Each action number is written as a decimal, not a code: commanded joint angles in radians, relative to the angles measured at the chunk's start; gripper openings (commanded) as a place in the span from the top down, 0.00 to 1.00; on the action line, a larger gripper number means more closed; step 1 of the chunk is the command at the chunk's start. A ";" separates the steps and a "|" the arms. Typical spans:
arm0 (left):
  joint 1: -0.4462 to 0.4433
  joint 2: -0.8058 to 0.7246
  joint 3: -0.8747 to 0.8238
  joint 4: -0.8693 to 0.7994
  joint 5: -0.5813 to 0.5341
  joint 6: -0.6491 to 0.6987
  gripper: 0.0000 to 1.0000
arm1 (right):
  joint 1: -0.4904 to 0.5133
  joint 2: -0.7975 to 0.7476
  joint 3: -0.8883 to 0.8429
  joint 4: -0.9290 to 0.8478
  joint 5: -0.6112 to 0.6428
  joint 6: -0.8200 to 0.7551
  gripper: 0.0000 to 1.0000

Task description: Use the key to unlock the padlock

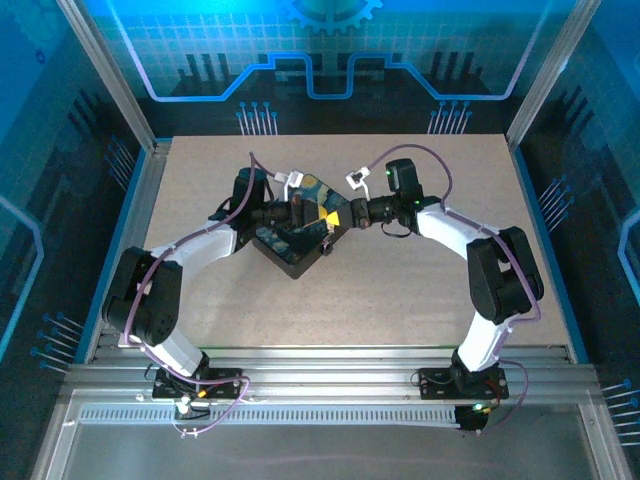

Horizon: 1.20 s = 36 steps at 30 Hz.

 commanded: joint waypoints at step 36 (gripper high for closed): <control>0.062 0.038 -0.031 0.141 -0.076 -0.142 1.00 | 0.076 0.076 -0.246 0.771 0.276 0.674 0.57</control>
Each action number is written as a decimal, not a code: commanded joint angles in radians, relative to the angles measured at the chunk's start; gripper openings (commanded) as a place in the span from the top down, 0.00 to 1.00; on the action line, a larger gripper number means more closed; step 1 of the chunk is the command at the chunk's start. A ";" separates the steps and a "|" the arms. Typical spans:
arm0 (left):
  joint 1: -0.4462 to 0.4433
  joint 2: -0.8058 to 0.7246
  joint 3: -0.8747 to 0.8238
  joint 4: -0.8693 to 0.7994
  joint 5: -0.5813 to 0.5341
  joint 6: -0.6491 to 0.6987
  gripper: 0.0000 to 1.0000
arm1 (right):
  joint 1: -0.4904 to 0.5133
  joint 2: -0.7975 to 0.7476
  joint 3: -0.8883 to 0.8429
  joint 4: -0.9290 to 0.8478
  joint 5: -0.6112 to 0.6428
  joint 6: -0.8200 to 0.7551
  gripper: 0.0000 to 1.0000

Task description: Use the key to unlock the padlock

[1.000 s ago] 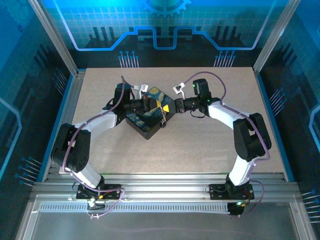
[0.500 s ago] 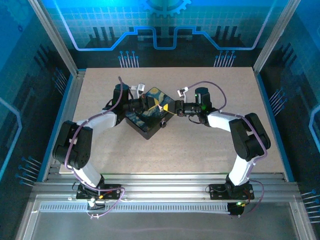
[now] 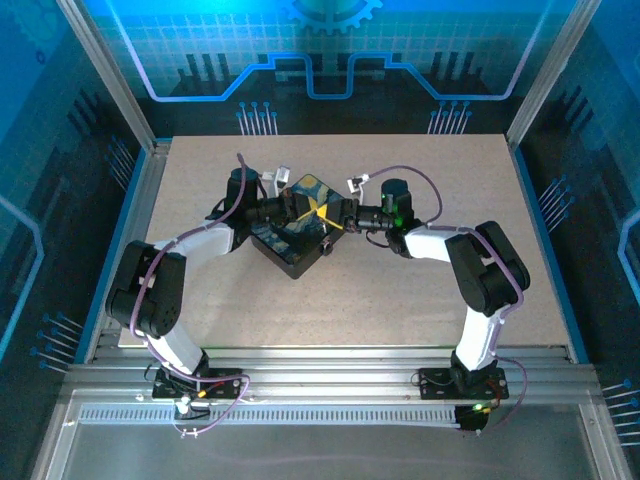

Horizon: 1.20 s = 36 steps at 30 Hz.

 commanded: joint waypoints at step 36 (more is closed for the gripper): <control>0.016 -0.007 -0.055 0.117 -0.014 -0.067 1.00 | 0.030 -0.011 -0.060 0.251 0.030 0.121 1.00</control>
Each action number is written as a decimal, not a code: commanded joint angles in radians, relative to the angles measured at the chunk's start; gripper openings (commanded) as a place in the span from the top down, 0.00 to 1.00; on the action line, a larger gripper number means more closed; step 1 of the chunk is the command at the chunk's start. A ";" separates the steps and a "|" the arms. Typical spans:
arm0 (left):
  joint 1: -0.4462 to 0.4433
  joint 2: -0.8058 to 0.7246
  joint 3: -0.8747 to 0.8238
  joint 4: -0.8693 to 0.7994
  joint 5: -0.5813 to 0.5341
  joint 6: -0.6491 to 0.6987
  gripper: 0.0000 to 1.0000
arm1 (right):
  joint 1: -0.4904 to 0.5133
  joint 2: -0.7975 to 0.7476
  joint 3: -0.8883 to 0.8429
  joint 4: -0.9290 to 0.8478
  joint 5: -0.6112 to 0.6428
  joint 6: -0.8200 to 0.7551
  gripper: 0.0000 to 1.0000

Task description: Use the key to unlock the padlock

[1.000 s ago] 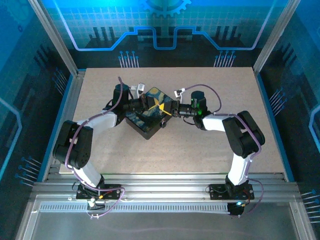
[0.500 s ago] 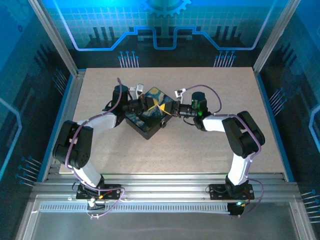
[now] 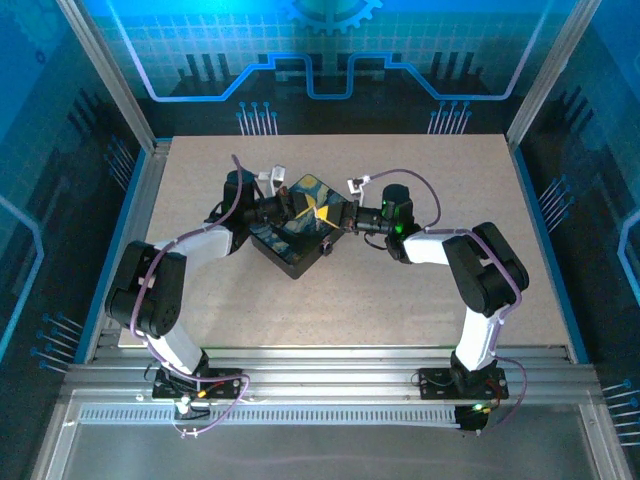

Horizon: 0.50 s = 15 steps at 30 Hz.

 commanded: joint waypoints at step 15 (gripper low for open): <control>-0.031 -0.151 0.069 -0.484 -0.219 0.200 0.41 | -0.116 -0.151 -0.087 -0.248 -0.020 -0.200 1.00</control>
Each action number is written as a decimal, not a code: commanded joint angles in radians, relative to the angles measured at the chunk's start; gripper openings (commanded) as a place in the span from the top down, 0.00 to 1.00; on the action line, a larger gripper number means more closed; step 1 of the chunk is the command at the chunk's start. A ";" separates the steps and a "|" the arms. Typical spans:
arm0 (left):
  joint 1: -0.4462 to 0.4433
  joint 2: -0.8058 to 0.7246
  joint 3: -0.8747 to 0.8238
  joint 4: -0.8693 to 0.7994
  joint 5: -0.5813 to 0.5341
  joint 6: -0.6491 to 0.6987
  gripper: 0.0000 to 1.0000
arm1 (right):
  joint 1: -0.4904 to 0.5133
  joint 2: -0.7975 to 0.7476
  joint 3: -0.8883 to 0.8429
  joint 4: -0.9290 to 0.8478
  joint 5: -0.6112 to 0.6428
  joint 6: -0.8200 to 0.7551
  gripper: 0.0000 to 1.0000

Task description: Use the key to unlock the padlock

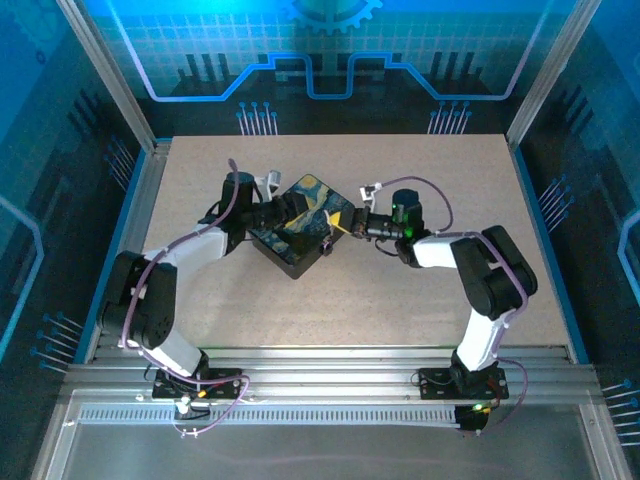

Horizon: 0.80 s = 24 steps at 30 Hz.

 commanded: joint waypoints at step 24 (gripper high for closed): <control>-0.279 -0.009 0.064 -0.661 -0.575 0.031 0.30 | -0.219 -0.306 0.011 -0.764 -0.001 -0.492 1.00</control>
